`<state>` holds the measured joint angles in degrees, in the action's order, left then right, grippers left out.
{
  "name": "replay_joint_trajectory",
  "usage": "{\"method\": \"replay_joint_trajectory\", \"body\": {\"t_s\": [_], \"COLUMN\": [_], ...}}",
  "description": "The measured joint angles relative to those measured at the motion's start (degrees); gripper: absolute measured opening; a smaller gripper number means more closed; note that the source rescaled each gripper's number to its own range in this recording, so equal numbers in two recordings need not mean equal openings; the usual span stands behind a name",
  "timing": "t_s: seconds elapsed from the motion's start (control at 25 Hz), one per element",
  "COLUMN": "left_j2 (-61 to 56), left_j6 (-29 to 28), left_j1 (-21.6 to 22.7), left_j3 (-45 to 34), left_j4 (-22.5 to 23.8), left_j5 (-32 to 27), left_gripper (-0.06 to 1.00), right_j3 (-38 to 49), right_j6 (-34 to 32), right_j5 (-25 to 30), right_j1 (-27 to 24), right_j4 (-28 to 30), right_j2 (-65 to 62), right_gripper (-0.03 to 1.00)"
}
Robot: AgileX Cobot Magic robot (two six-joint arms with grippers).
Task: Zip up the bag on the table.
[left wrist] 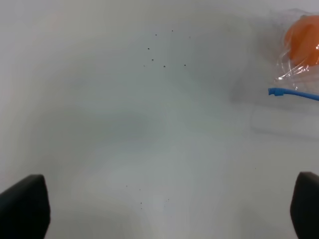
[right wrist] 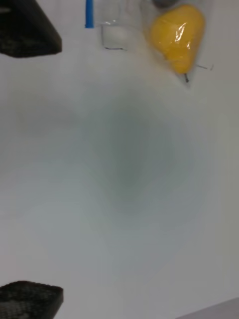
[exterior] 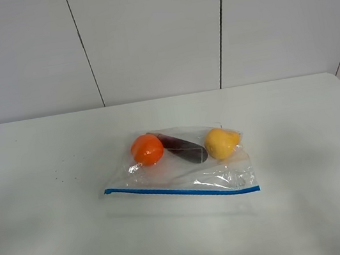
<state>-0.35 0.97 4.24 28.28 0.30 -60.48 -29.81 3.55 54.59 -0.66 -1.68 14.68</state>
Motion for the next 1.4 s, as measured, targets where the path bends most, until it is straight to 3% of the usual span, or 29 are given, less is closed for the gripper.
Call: {"method": "replay_joint_trajectory", "body": {"t_s": [0.48,1.08,1.4], "left_j2": [0.00,0.00,0.00], "left_j6": [0.00,0.00,0.00], "left_j1": [0.00,0.00,0.00], "left_j3": [0.00,0.00,0.00], "left_j4": [0.00,0.00,0.05], "left_j5": [0.00,0.06,0.06], "left_gripper": [1.00,1.00,1.00], "right_j3": [1.17,1.32,1.32], "right_j6": [0.04,0.04,-4.27], "right_j5": [3.66,3.77,3.77], "right_j1": [0.00,0.00,0.00], "right_j4": [-1.78,-1.83,1.15], "right_j2": [-9.33,-14.90,-14.90], "right_gripper": [1.00,1.00,1.00]}}
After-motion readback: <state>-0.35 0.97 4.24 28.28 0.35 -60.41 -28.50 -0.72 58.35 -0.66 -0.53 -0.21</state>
